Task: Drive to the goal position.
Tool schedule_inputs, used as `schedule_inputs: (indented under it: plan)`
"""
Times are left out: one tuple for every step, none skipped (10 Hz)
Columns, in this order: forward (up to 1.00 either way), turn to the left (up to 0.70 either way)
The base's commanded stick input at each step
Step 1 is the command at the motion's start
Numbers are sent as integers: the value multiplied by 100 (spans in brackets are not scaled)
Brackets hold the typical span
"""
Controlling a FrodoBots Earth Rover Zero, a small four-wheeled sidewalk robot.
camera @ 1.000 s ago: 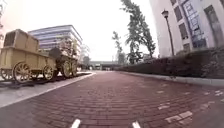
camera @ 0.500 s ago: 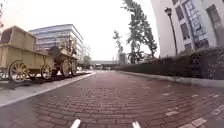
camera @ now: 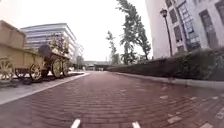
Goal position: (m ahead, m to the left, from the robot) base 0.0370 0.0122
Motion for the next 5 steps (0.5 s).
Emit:
schedule_inputs:
  plan:
    - [0,0]
    - [0,0]
    - [0,0]
    - [0,0]
    - [0,0]
